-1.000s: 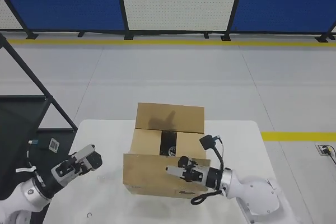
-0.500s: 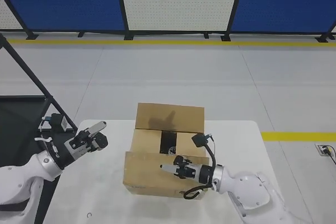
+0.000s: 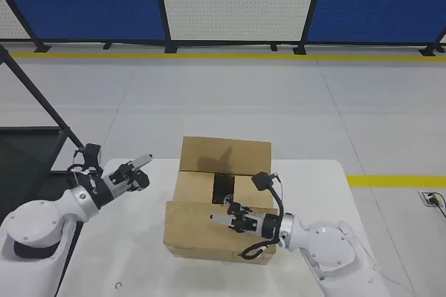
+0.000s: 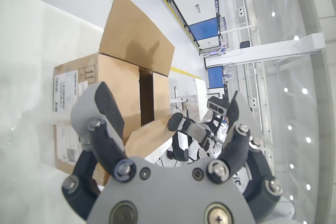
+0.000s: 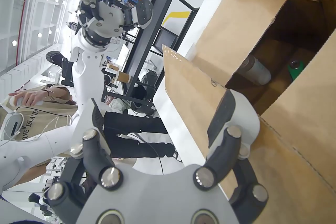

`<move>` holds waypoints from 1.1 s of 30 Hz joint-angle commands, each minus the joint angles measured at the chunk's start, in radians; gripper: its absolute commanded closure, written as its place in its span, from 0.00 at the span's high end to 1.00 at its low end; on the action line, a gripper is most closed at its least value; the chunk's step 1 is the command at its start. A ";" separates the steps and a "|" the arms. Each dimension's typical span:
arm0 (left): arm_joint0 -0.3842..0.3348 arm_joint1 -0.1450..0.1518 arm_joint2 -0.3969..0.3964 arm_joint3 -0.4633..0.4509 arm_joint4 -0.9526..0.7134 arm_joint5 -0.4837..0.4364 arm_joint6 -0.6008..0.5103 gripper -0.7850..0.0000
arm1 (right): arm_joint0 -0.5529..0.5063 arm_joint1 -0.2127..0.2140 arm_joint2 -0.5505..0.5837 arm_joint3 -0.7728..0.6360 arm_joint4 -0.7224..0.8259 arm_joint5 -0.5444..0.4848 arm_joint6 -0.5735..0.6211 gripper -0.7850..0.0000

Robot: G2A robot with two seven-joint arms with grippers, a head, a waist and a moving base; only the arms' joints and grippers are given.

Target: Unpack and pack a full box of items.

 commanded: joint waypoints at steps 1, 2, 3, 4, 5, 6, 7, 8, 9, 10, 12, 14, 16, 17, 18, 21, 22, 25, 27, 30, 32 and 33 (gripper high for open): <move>-0.079 -0.007 0.060 0.096 0.021 -0.030 -0.008 1.00 | -0.003 0.001 -0.002 -0.007 -0.002 0.005 -0.002 1.00; -0.110 -0.011 0.085 0.133 0.022 -0.043 -0.015 1.00 | -0.004 0.002 -0.003 -0.010 -0.003 0.006 -0.003 1.00; -0.141 -0.016 0.110 0.172 0.026 -0.056 -0.021 1.00 | -0.006 0.003 -0.004 -0.013 -0.003 0.008 -0.004 1.00; -0.171 -0.020 0.135 0.208 0.031 -0.074 -0.027 1.00 | -0.007 0.004 -0.004 -0.014 -0.004 0.009 -0.005 1.00; -0.199 -0.025 0.160 0.246 0.053 -0.092 -0.021 1.00 | -0.009 0.004 -0.004 -0.016 -0.005 0.011 -0.005 1.00; -0.225 -0.031 0.185 0.282 0.052 -0.104 -0.016 1.00 | -0.010 0.005 -0.004 -0.017 -0.005 0.013 -0.006 1.00; -0.250 -0.038 0.207 0.317 0.036 -0.116 -0.023 1.00 | -0.012 0.006 -0.004 -0.019 -0.006 0.015 -0.007 1.00; -0.273 -0.044 0.227 0.350 0.036 -0.134 -0.017 1.00 | -0.014 0.007 -0.004 -0.021 -0.007 0.018 -0.007 1.00; -0.293 -0.050 0.247 0.381 0.037 -0.151 -0.009 1.00 | -0.016 0.007 -0.005 -0.023 -0.007 0.020 -0.009 1.00; -0.312 -0.056 0.265 0.410 0.036 -0.161 -0.002 1.00 | -0.017 0.008 -0.006 -0.024 -0.007 0.022 -0.009 1.00; -0.331 -0.062 0.279 0.436 0.038 -0.158 0.019 1.00 | -0.018 0.009 -0.008 -0.025 -0.009 0.026 -0.011 1.00; -0.331 -0.062 0.279 0.436 0.038 -0.158 0.019 1.00 | -0.016 0.010 -0.011 -0.024 -0.013 0.032 -0.012 1.00; -0.331 -0.062 0.279 0.436 0.038 -0.158 0.019 1.00 | -0.015 0.011 -0.014 -0.026 -0.014 0.036 -0.014 1.00; -0.331 -0.062 0.279 0.436 0.038 -0.158 0.019 1.00 | -0.014 0.011 -0.014 -0.025 -0.013 0.037 -0.016 1.00; -0.331 -0.062 0.279 0.436 0.038 -0.158 0.019 1.00 | -0.013 0.012 -0.014 -0.023 -0.012 0.038 -0.018 1.00; -0.331 -0.062 0.279 0.436 0.038 -0.158 0.019 1.00 | -0.006 0.013 -0.016 -0.015 -0.008 0.036 -0.021 1.00; -0.328 -0.062 0.280 0.436 0.039 -0.158 0.023 1.00 | -0.003 0.013 -0.017 -0.010 -0.005 0.035 -0.020 1.00; -0.330 -0.066 0.300 0.458 0.040 -0.164 -0.016 1.00 | 0.010 0.013 -0.022 0.002 0.001 0.030 -0.018 1.00; -0.355 -0.072 0.319 0.506 0.045 -0.186 -0.025 1.00 | 0.017 0.013 -0.026 0.008 0.002 0.030 -0.014 1.00; -0.399 -0.090 0.365 0.582 0.046 -0.235 -0.025 1.00 | 0.022 0.014 -0.029 0.012 0.004 0.030 -0.012 1.00; -0.428 -0.105 0.402 0.635 0.069 -0.277 0.009 1.00 | 0.021 0.015 -0.030 0.012 0.003 0.032 -0.013 1.00; -0.441 -0.114 0.420 0.658 0.074 -0.297 0.031 1.00 | 0.019 0.016 -0.028 0.011 0.004 0.032 -0.017 1.00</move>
